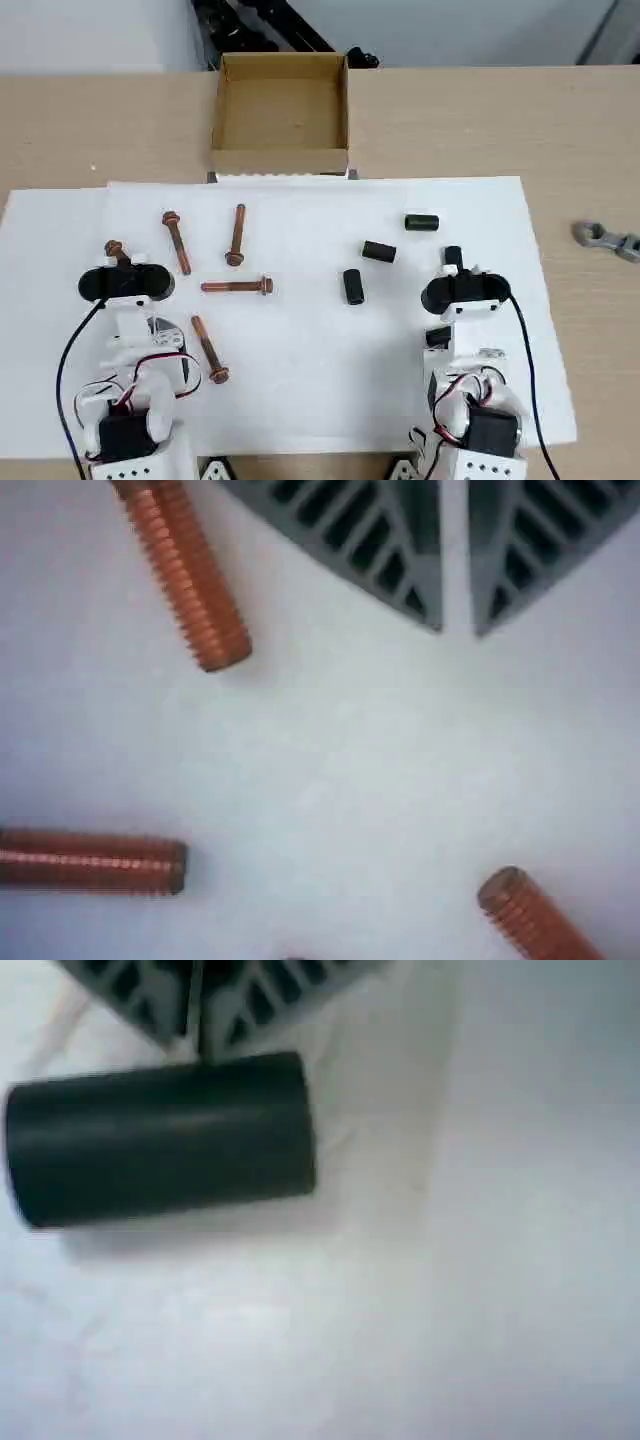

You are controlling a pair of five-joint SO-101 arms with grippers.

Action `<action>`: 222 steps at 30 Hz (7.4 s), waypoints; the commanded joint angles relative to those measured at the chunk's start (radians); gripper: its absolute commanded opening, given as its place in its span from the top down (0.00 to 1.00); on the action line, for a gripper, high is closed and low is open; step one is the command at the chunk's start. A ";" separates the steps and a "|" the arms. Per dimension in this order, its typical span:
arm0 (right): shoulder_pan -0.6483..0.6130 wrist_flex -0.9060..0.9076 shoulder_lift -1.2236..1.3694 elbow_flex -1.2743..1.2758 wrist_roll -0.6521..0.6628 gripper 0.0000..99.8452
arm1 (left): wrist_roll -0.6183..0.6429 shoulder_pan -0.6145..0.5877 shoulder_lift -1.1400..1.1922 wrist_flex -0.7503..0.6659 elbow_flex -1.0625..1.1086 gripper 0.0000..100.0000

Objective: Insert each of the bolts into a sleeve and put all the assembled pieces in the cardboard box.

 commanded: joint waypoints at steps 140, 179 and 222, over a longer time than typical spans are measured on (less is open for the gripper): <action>-0.300 0.292 1.719 -1.654 0.052 0.79 | 0.457 -0.155 1.935 0.044 -1.446 0.84; -0.300 0.292 1.716 -1.654 0.086 0.79 | 0.559 -0.210 2.131 -0.176 -1.379 0.84; -0.585 0.101 1.725 -1.387 -0.147 0.79 | 0.347 -0.126 1.332 -0.026 -1.132 0.99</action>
